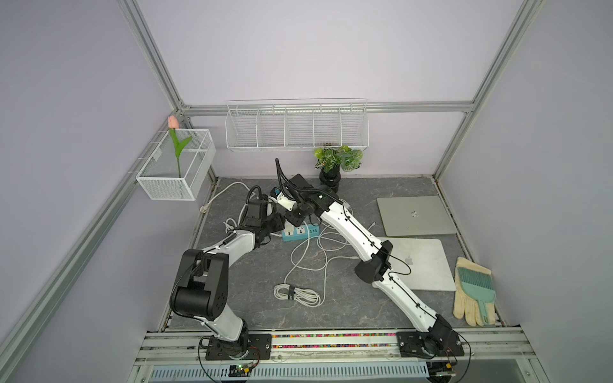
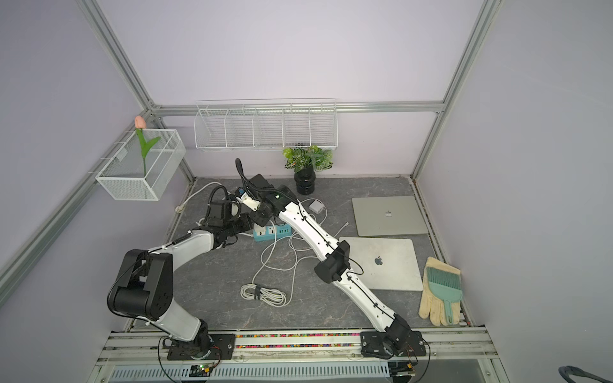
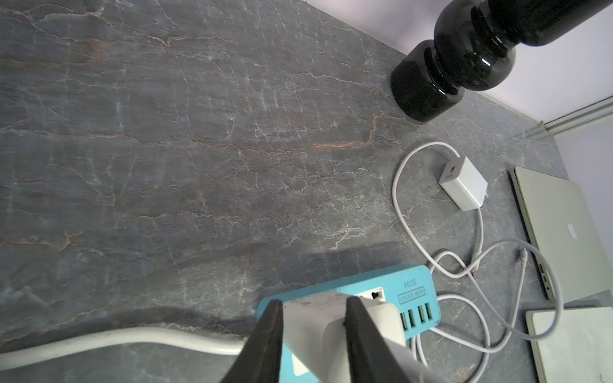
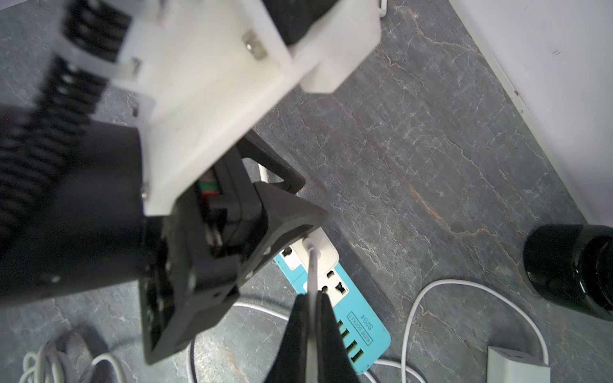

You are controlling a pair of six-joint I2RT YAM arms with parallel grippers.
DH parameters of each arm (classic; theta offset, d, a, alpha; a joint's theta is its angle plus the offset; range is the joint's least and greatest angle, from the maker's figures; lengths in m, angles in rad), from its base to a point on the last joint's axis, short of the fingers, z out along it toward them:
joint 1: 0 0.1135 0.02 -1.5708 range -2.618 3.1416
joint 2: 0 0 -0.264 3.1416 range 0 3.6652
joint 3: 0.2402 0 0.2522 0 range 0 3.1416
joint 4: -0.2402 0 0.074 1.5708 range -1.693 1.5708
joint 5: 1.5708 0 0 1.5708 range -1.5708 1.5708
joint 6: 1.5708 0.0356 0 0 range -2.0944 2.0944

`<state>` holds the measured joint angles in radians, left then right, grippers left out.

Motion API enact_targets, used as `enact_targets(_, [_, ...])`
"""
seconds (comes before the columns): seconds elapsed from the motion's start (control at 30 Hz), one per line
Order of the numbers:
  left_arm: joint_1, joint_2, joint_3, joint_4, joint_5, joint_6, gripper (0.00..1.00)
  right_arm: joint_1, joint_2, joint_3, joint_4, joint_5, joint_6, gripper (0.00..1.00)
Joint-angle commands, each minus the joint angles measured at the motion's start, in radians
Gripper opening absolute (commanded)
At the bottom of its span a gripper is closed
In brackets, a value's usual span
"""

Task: Unplug the laptop charger
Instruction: Remove the charging cable from the plug.

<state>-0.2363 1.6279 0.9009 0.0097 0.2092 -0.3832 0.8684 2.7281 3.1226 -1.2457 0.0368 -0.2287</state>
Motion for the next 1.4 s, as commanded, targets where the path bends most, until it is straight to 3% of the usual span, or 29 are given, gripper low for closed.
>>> enact_targets(0.0, [-0.015,0.087,-0.054,-0.253,-0.041,0.029,0.34,0.024,-0.109,0.034,0.020,0.053,-0.056,0.07])
enact_targets(0.07, [-0.014,0.089,-0.053,-0.252,-0.041,0.029,0.34,0.043,-0.102,0.035,0.014,0.116,-0.096,0.07])
enact_targets(0.23, [-0.015,0.094,-0.051,-0.254,-0.040,0.029,0.34,0.041,-0.108,0.034,0.036,0.126,-0.085,0.07])
enact_targets(0.57, [-0.017,0.101,-0.045,-0.257,-0.038,0.030,0.33,-0.007,-0.146,0.035,0.000,-0.117,0.026,0.07])
enact_targets(0.9, [-0.018,0.111,-0.036,-0.264,-0.038,0.032,0.33,0.042,-0.148,0.034,0.024,0.081,-0.077,0.06])
enact_targets(1.37, [-0.021,0.111,-0.038,-0.265,-0.042,0.031,0.33,0.021,-0.187,0.035,0.055,-0.027,-0.021,0.07])
